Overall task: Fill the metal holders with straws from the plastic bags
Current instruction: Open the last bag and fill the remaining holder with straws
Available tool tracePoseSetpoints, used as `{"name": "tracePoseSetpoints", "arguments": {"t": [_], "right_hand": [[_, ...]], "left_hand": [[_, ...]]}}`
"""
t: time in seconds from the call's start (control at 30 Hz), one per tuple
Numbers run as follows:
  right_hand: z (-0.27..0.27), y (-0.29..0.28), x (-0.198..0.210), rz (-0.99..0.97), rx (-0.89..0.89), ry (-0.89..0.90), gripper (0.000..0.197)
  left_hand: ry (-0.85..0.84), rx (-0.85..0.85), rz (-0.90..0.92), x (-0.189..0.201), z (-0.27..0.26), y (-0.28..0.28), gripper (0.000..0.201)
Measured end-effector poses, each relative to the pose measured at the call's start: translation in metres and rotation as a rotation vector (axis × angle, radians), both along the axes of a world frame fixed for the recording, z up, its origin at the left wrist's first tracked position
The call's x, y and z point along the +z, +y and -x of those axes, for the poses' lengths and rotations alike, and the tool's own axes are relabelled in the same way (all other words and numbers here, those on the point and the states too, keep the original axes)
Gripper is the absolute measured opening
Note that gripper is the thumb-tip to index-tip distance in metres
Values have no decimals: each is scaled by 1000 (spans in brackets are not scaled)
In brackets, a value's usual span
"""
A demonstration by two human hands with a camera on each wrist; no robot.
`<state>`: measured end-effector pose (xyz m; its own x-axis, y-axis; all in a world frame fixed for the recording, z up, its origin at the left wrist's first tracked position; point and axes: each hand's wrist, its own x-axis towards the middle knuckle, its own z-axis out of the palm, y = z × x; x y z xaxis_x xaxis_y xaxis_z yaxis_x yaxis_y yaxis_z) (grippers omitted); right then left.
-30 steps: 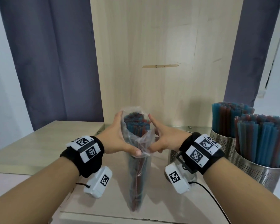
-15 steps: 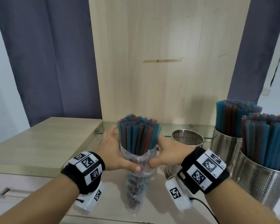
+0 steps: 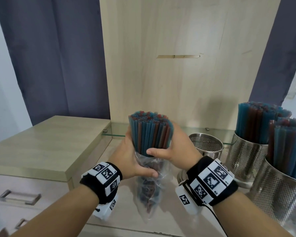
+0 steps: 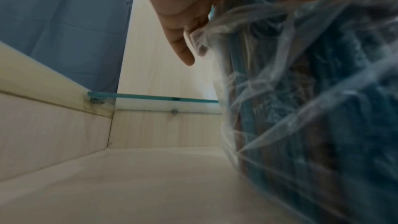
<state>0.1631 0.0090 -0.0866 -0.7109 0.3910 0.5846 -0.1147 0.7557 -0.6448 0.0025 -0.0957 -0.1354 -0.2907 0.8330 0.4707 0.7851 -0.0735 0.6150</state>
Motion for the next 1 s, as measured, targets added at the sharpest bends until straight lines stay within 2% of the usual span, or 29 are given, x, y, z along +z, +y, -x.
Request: {"name": "tracePoseSetpoints", "arguments": {"t": [0.13, 0.27, 0.37, 0.47, 0.57, 0.77, 1.0], "right_hand": [[8, 1, -1, -47, -68, -6, 62], [14, 5, -10, -10, -126, -19, 61], [16, 10, -18, 86, -184, 7, 59], [13, 12, -22, 280, -204, 111, 37], [13, 10, -23, 383, -184, 175, 27], [25, 18, -16, 294, -299, 67, 20], [30, 21, 1, 224, -280, -54, 7]], "left_hand": [[-27, 92, -43, -15, 6, 6, 150], [-21, 133, -57, -21, 11, 11, 149], [-32, 154, -67, -23, 10, 14, 148], [-45, 163, -68, -27, 8, 19, 148], [-59, 168, -66, -29, 11, 21, 148], [-100, 232, -71, -31, 15, 23, 147], [-66, 302, -62, -33, 17, 24, 151]]}}
